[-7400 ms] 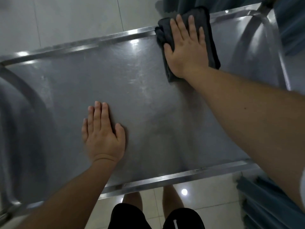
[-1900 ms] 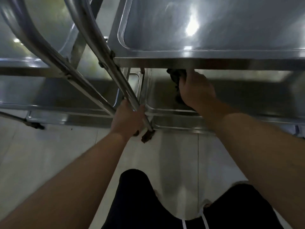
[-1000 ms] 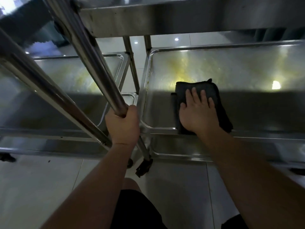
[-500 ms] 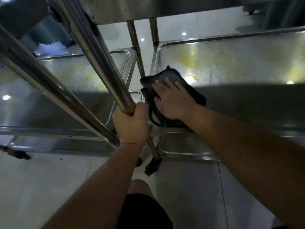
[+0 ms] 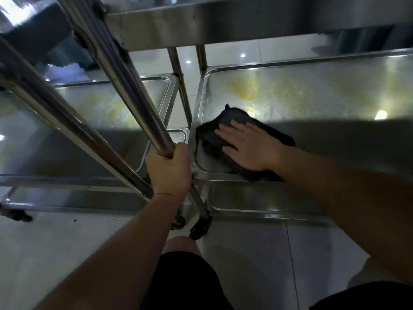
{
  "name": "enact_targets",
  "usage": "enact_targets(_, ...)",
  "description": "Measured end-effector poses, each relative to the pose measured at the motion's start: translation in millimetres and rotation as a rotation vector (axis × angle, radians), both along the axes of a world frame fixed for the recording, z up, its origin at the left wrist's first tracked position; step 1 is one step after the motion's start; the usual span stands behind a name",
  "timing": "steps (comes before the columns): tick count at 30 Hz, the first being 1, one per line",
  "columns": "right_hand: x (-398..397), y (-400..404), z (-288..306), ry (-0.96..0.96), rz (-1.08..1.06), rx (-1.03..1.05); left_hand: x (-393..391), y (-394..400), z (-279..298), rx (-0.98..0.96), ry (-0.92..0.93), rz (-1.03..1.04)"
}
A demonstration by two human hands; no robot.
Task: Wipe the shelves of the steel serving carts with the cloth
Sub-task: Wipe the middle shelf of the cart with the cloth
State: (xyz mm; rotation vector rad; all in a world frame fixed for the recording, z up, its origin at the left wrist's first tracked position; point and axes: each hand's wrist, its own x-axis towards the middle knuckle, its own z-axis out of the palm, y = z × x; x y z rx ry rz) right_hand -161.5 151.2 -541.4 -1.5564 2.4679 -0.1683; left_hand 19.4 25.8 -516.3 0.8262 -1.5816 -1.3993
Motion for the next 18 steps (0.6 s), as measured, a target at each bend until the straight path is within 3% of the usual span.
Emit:
enact_targets(6,-15,-109,0,-0.075,-0.464,-0.088,-4,-5,-10,-0.012,0.057,0.035)
enact_targets(10,-5,-129,2,-0.058,-0.326,-0.085,-5,-9,-13,-0.022,0.041,0.028)
enact_targets(18,67,-61,2,-0.042,-0.055,-0.057,-5,-4,-2,0.008,-0.005,0.058)
